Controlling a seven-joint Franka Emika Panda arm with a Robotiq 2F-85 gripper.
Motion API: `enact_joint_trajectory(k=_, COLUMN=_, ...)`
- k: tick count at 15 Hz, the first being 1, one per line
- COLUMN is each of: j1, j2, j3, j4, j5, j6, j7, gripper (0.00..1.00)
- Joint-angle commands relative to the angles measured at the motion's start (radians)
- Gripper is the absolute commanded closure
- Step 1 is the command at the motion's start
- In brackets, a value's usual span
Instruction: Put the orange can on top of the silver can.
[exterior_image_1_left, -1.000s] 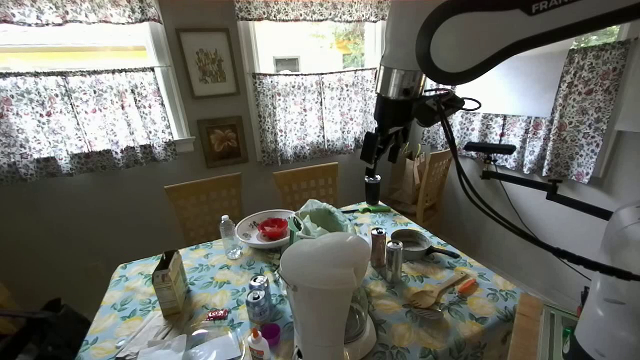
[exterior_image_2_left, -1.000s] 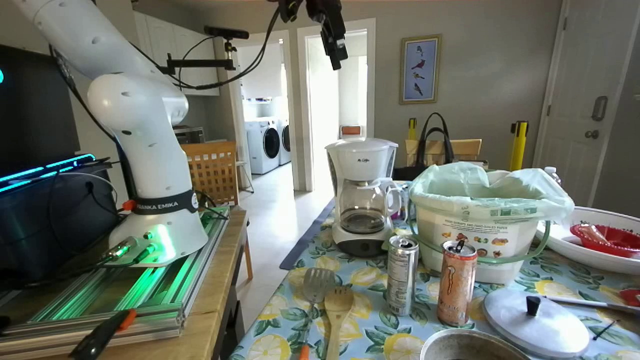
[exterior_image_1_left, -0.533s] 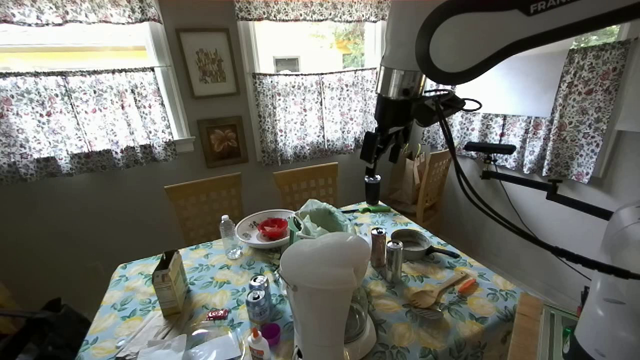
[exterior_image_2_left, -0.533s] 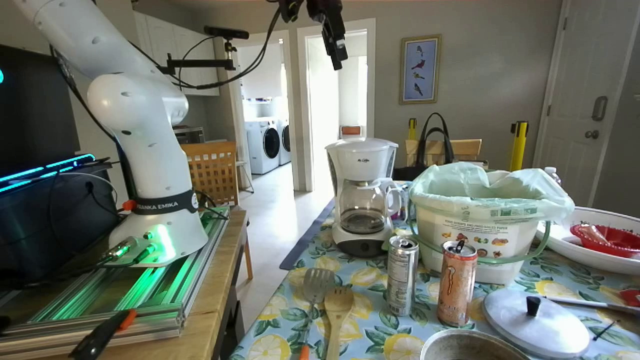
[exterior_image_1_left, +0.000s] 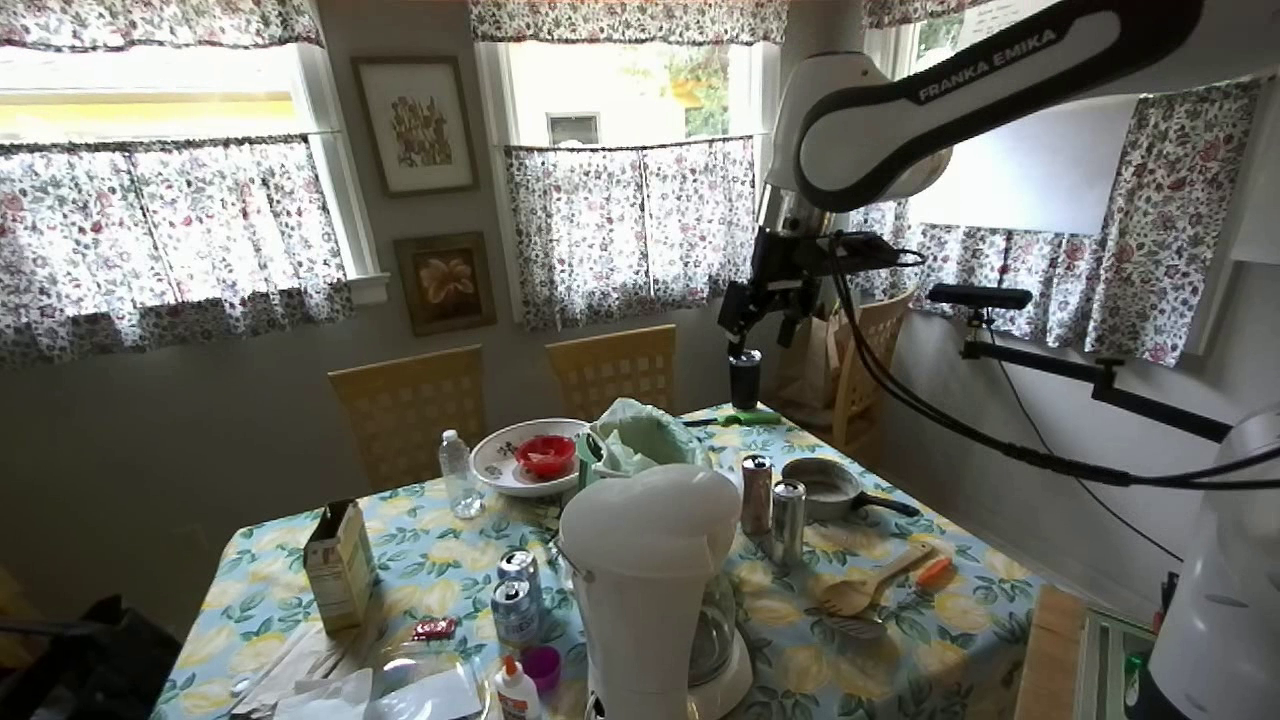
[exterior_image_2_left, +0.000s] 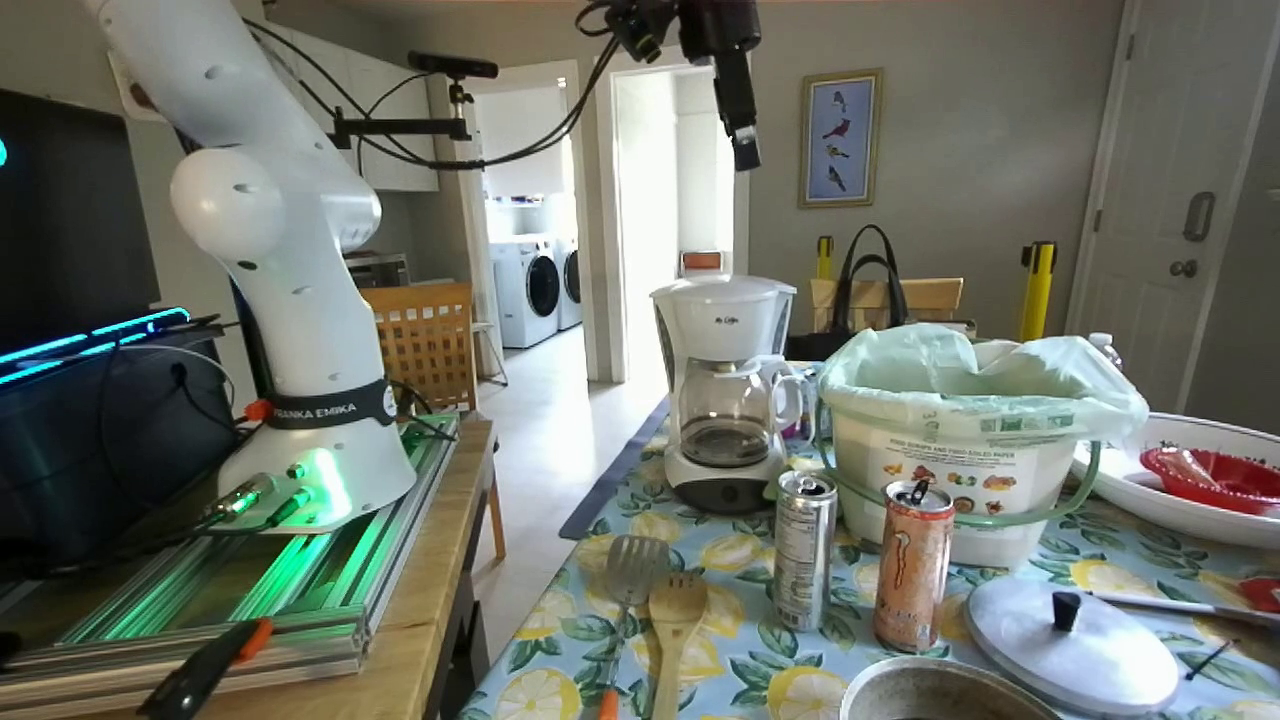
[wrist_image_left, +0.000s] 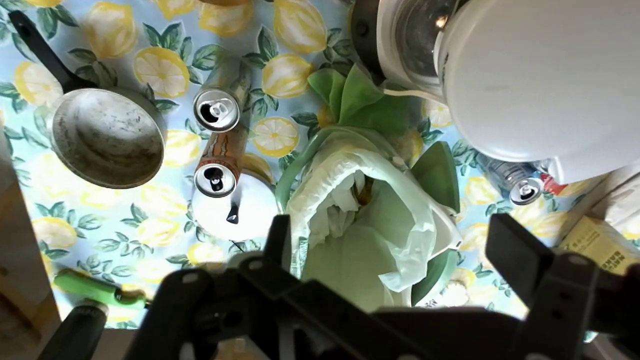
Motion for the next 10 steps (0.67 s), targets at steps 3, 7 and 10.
enact_joint_trajectory(k=3, j1=-0.004, j2=0.127, j3=-0.068, j4=0.045, j5=0.063, j6=0.114, j7=-0.132, gripper=0.0)
enact_joint_trajectory(k=7, j1=-0.02, j2=0.18, j3=-0.103, j4=0.039, j5=0.065, j6=0.141, j7=-0.175, gripper=0.0)
enact_joint_trajectory(k=10, j1=-0.046, j2=0.218, j3=-0.131, j4=0.032, j5=0.066, j6=0.135, j7=-0.174, gripper=0.0)
